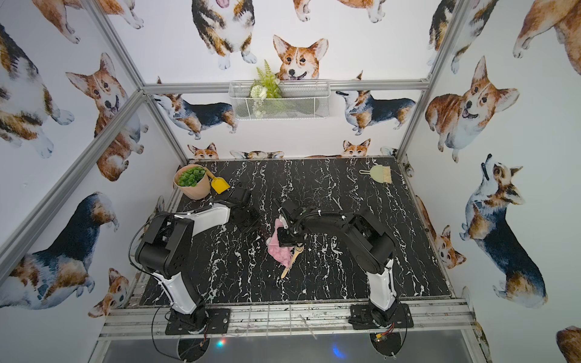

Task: Wipe the watch dial
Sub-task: Wipe the dirt from the watch dial.

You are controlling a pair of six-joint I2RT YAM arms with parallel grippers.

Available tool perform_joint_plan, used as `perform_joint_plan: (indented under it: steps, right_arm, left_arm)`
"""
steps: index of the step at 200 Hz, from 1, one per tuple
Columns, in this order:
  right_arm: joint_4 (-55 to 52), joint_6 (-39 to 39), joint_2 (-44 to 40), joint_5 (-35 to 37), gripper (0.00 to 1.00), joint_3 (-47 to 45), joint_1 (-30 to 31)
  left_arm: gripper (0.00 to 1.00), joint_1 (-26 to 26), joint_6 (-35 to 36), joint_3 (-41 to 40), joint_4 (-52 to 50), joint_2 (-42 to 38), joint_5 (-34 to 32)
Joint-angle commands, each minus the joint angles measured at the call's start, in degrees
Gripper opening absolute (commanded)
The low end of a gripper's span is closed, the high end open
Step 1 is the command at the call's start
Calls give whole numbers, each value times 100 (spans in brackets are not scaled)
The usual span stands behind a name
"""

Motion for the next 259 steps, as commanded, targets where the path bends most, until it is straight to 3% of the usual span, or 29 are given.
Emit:
perform_joint_plan:
  steps: [1,42,105,183,259]
  right_arm:
    - [-123,-19,-77,105,0,287,39]
    - [-132,92,197,20,0,1033,184]
    - [366,520,720,-248,0,872,241]
    - [366,392,253,-144,0,-12,106]
    - [147,313,151,-102,0,844,115]
  left_arm:
    - [0,-8,-48,-106,-996,100,-432]
    - [0,-5,-57,-115,-1005,67,-418]
    - [0,-10,-60,14,-1073,78,-332]
    - [0,-10,-102,-27,-1011,145,-355]
    - [0,-21,-111,-18,-1011,152,-311]
